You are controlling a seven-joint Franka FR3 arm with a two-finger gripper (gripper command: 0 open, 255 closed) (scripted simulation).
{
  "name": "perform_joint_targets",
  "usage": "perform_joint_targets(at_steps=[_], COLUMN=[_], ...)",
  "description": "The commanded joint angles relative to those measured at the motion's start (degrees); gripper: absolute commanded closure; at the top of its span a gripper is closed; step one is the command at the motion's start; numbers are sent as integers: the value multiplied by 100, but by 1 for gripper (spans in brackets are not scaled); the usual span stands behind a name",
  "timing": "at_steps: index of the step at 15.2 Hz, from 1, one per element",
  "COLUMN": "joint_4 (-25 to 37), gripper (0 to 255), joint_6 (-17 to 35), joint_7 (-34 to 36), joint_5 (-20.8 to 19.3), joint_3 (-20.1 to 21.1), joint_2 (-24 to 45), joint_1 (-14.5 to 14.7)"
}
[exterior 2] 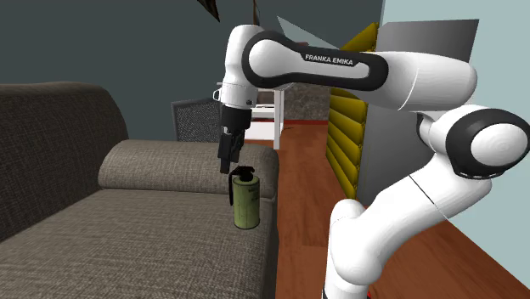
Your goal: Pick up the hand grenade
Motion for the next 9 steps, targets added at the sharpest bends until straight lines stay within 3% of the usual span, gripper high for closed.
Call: perform_joint_targets(at_steps=[1, 7, 9], joint_4=[0, 538, 512], gripper=[0, 0, 0], joint_6=[0, -1284, -1364], joint_7=[0, 743, 824], joint_5=[0, 106, 132], joint_3=[0, 624, 698], joint_2=[0, -273, -325], joint_1=[0, 44, 52])
